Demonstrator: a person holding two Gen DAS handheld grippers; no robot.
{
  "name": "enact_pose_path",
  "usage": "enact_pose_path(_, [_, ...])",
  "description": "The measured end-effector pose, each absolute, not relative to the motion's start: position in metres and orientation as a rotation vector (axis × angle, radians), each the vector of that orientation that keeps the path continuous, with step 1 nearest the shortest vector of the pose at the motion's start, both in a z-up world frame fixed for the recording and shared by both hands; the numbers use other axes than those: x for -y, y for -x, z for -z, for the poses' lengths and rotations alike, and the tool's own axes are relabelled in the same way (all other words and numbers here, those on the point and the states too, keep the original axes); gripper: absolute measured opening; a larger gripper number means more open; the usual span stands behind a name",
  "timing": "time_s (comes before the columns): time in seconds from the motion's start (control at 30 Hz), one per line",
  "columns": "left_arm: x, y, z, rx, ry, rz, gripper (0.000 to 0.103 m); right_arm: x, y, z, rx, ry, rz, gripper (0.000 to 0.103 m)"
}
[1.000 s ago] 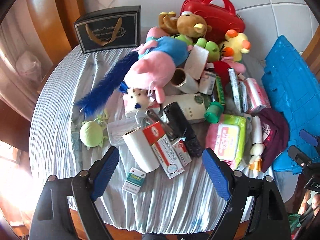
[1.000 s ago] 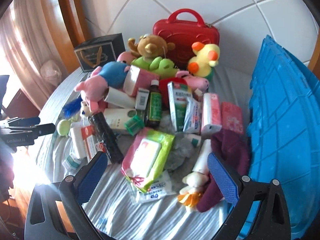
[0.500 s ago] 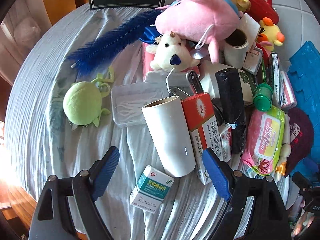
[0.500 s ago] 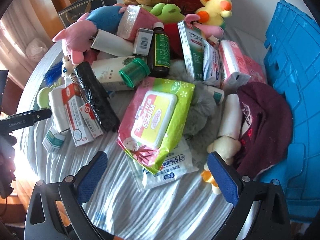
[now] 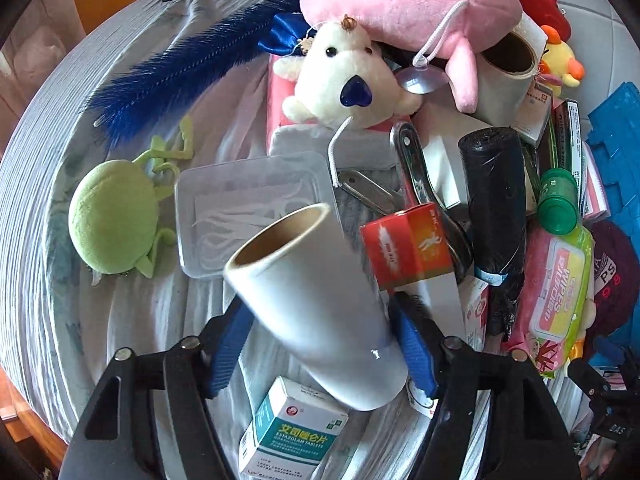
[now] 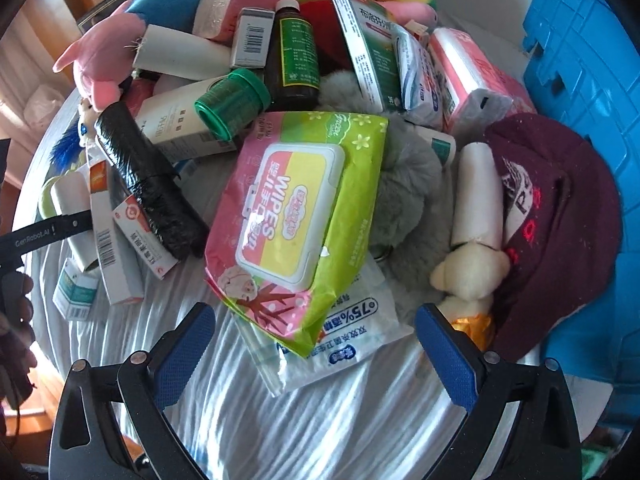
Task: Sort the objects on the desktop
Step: 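Grasp the white paper tube with the left tool while the right tool grasps the pink-green wipes pack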
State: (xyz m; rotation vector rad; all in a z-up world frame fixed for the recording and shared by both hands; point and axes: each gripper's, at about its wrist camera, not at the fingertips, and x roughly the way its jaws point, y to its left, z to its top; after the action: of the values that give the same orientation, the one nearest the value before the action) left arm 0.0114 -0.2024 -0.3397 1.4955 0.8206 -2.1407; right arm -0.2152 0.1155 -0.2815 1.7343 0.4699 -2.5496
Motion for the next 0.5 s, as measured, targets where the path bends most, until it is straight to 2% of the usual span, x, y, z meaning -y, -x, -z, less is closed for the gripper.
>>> enact_pose_path(0.27, [0.196, -0.019, 0.327, -0.831, -1.513, 2.198, 0.052, -0.120, 0.246, 0.294, -0.418, -1.745, 2.645, 0.102])
enact_pose_path(0.5, [0.189, -0.030, 0.301, -0.814, -1.499, 2.271, 0.047, -0.104, 0.262, 0.302, -0.523, -1.759, 2.699, 0.103])
